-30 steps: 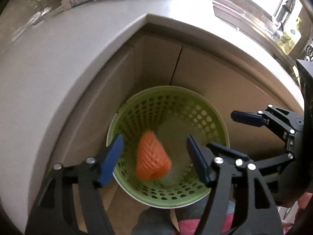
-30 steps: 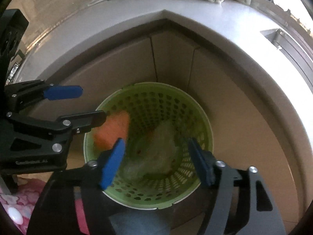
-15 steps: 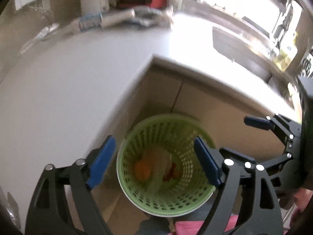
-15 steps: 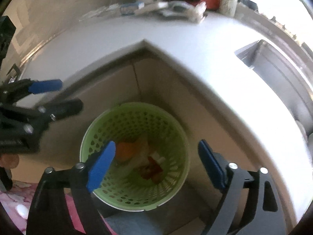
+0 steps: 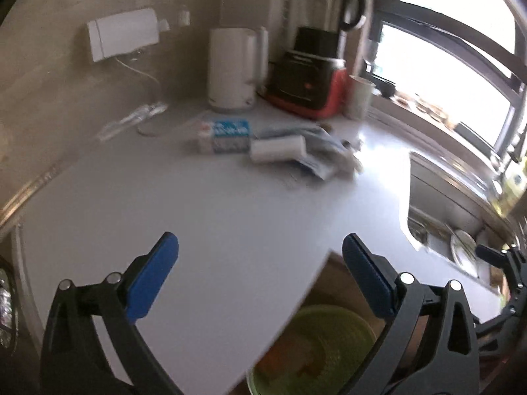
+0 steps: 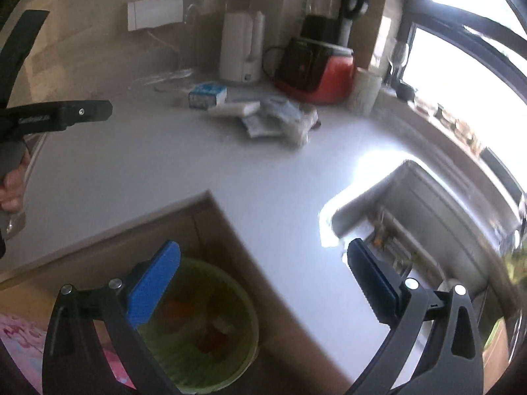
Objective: Collect trash
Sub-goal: 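Grasp the milk carton with the left tool while the right tool grasps the blue cloth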
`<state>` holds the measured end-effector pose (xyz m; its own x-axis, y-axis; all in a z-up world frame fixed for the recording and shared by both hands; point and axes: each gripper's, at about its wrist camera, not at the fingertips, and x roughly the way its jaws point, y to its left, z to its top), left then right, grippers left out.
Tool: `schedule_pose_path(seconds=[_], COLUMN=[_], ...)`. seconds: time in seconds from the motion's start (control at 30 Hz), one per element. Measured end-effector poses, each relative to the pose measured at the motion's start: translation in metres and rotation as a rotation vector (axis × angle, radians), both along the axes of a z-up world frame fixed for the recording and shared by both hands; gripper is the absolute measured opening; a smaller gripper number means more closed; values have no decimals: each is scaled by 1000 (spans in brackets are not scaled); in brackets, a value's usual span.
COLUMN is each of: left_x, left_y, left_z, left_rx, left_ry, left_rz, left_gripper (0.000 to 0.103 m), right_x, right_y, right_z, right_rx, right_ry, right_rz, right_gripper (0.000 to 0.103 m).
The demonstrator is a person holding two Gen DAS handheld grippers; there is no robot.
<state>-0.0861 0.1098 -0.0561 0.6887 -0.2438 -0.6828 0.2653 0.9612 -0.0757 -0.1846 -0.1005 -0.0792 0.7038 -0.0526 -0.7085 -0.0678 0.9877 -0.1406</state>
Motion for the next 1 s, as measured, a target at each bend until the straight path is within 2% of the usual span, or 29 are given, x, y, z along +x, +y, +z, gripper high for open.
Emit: schedule_pose_path(seconds=[0.27,0.43,0.63,0.77,1.0], left_x=[58,107,179,226,302], left_y=[0,-7,-12,-18,-25], left_z=[11,2,-10,-20,-56], left_rx=[18,24,-3,-51,-114], left_ry=[-28,10,86,143,335], left_rz=[117,193,326,426,669], left_gripper=[95,95,95,95,95], right_x=[74,133,195,237,317], right_y=[-20,-33,-43,-45,-48], right_z=[11,11,6,2,-11], right_rx=[34,81,109,124,193], right_ry=[-28,-29,-21,-15,37], right_rz=[85,134,181,223,348], right_gripper=[101,101,101,101,101])
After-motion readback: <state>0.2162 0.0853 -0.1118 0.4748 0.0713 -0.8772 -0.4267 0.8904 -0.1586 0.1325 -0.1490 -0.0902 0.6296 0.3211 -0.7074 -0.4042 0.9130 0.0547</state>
